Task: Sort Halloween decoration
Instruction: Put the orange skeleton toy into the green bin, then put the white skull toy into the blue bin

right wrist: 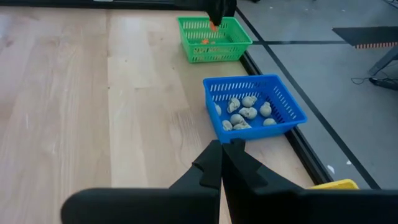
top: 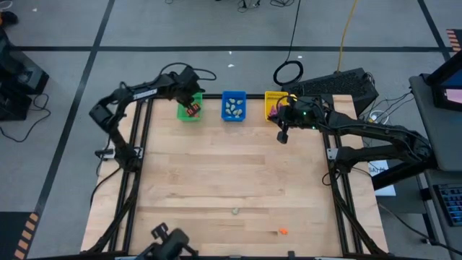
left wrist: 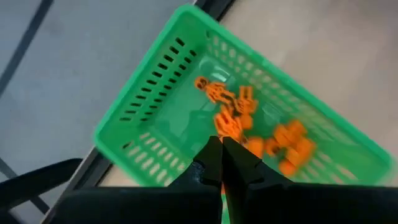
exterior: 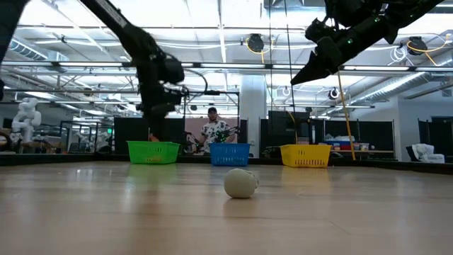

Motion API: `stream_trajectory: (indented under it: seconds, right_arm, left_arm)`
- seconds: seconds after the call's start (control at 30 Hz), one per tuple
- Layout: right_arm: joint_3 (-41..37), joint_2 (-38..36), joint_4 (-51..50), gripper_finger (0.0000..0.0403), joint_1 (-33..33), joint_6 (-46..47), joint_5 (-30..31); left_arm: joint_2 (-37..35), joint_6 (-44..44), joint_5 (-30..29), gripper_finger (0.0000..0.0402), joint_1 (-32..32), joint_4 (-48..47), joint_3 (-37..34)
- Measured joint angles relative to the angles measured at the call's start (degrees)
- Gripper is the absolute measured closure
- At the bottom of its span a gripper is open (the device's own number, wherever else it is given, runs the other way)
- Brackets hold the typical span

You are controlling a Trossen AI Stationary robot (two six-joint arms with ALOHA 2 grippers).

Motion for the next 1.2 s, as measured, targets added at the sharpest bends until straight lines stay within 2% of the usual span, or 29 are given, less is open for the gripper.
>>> stream_trajectory:
  seconds: [0.17,0.33,0.5,0.83,0.93,1.07,1.13,1.2]
  right_arm:
    - [0.01,0.02,-0.74,0.0403,0.0,0.02,0.0]
    - [0.02,0.02,-0.74,0.0403,0.0,0.02,0.0]
    - [0.02,0.02,-0.83,0.0403,0.0,0.39,0.0]
    - [0.04,0.02,-1.3,0.0403,0.25,1.99,-0.03]
    - [0.04,0.02,-1.27,0.0403,1.37,1.99,-0.07]
    - [0.04,0.02,-1.3,0.0403,4.3,1.99,1.59]
    - [0.04,0.02,-1.45,0.0403,6.41,2.01,3.54]
    - [0.04,0.02,-2.0,0.0403,8.76,2.03,4.71]
  left_arm:
    - [4.82,0.06,3.97,0.0401,2.29,3.63,0.0]
    - [7.25,-0.05,4.53,0.0401,2.89,3.95,0.0]
    - [6.75,-0.07,4.18,0.0398,2.99,3.75,0.0]
    - [-0.76,-0.12,4.56,0.0321,0.61,2.67,0.0]
    - [-4.26,-0.3,4.2,0.0332,-1.26,2.15,0.0]
    - [-9.5,-0.56,4.18,0.0376,-5.73,4.77,-0.48]
    - [-12.23,-1.89,4.18,0.0395,-8.63,8.17,-2.31]
    - [-14.92,-3.44,4.18,0.0396,-11.69,11.06,-5.03]
